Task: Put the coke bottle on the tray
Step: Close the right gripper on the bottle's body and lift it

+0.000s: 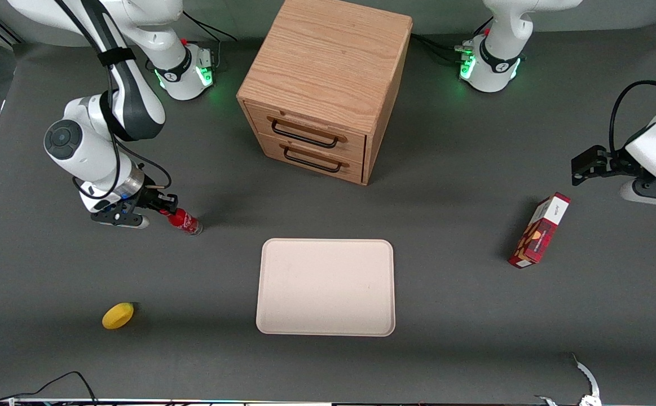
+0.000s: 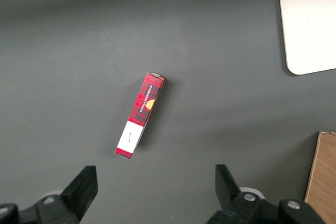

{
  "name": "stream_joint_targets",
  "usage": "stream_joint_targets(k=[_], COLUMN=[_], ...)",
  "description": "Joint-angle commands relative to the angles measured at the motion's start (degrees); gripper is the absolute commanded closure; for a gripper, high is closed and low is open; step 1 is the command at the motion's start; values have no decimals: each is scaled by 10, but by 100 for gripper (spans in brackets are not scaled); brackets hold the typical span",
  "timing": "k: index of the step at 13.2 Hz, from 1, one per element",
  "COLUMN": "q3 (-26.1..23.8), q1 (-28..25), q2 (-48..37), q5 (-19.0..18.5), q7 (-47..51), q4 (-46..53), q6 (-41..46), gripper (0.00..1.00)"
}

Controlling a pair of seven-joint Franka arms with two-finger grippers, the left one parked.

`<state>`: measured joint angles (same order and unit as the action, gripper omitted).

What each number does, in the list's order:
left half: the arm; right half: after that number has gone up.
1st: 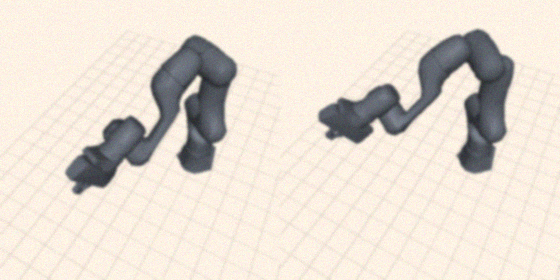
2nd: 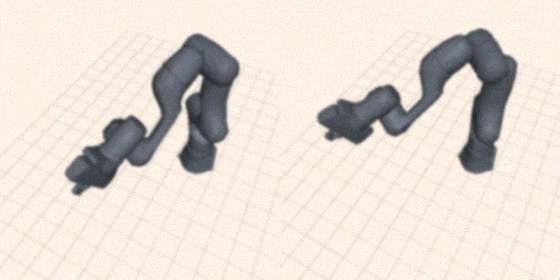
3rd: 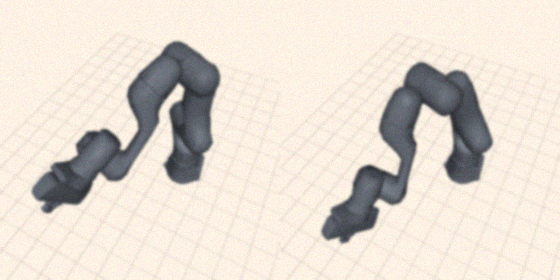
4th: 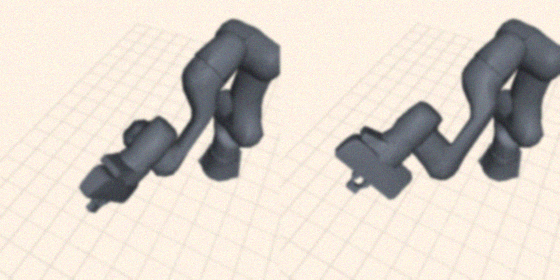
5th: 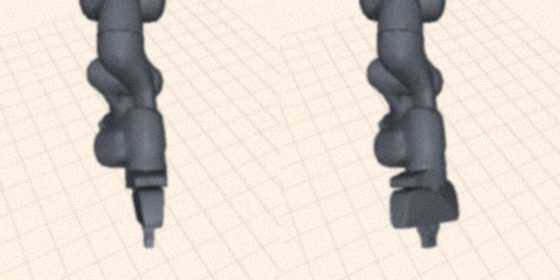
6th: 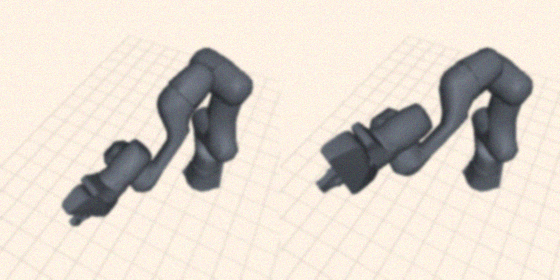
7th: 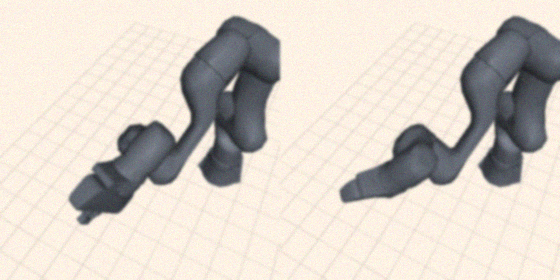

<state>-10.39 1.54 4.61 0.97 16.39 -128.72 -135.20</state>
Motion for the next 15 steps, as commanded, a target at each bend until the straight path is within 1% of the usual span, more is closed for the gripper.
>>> stream_joint_targets(k=[1, 4, 6, 8, 9, 10, 11, 12, 13, 15], q3=[-3, 4, 2, -6, -21, -45, -71, -94, -102, -120], q1=[-4, -2, -4, -11, -21, -26, -28, -36, -52, -79], q2=[-23, -15, 6, 63, 106, 155, 197, 232, 258, 301], q5=[-15, -20, -19, -13, -15, -18, -20, -23, -36, -99], q7=[1, -43, -47, -23, 5, 46, 103, 161, 204, 273], q4=[78, 263, 387, 525, 597, 670, 722, 751, 763, 762], q6=[110, 298, 403, 494, 536, 562, 567, 560, 539, 479], gripper=[100, 100, 100, 100, 100, 100, 100, 100, 100, 100])
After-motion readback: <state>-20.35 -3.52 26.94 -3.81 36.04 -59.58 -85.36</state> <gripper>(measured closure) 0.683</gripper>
